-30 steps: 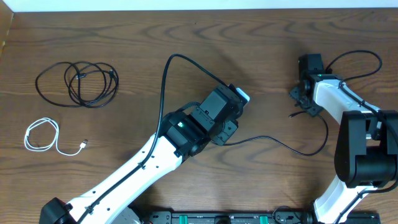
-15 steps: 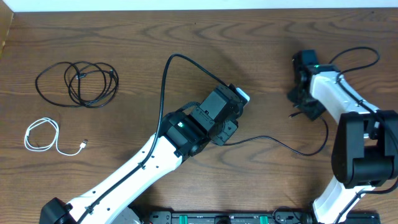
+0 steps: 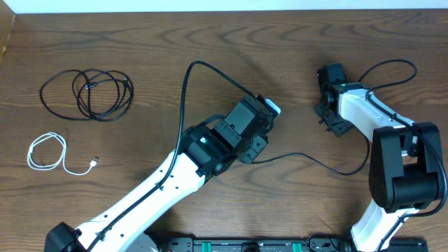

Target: Untangle cables

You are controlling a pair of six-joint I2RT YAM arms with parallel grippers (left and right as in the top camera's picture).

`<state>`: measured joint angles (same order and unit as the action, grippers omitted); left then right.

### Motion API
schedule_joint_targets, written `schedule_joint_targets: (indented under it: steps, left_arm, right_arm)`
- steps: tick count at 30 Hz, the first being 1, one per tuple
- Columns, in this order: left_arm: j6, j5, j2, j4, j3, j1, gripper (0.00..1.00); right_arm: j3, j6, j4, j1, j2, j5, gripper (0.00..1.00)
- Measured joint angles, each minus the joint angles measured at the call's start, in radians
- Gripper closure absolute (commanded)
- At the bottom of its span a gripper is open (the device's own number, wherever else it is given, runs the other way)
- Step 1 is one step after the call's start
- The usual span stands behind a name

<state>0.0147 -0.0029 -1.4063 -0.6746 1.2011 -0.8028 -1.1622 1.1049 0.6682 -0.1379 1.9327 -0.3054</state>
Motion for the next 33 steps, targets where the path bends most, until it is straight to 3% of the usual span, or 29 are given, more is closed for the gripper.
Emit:
schedule_joint_targets:
  steps: [4,7,12,16,25,33]
  left_arm:
    - [-0.065,0.000,0.000,0.000,0.000,0.039,0.92]
    - [-0.153,0.002,0.000,0.000,0.000,0.101,0.92]
    - [-0.357,0.033,0.000,0.002,0.000,0.274,0.92]
    - [-0.438,0.182,0.000,0.026,0.000,0.422,0.92]
    - [-0.362,0.558,-0.035,0.032,0.000,0.516,0.92]
    - [-0.327,0.732,-0.149,0.036,0.000,0.514,0.92]
  right_arm:
    - [-0.003,-0.030,-0.031,0.000,0.005,0.024,0.99]
    - [0.000,-0.137,-0.130,0.005,0.003,0.093,0.99]
    - [0.021,-0.365,-0.260,0.005,-0.010,0.336,0.99]
    - [0.058,-0.554,-0.315,0.005,-0.093,0.561,0.99]
    - [0.053,-0.826,-0.374,0.003,-0.550,0.978,0.99]
    - [0.051,-0.963,-0.371,-0.045,-0.784,1.251,0.99]
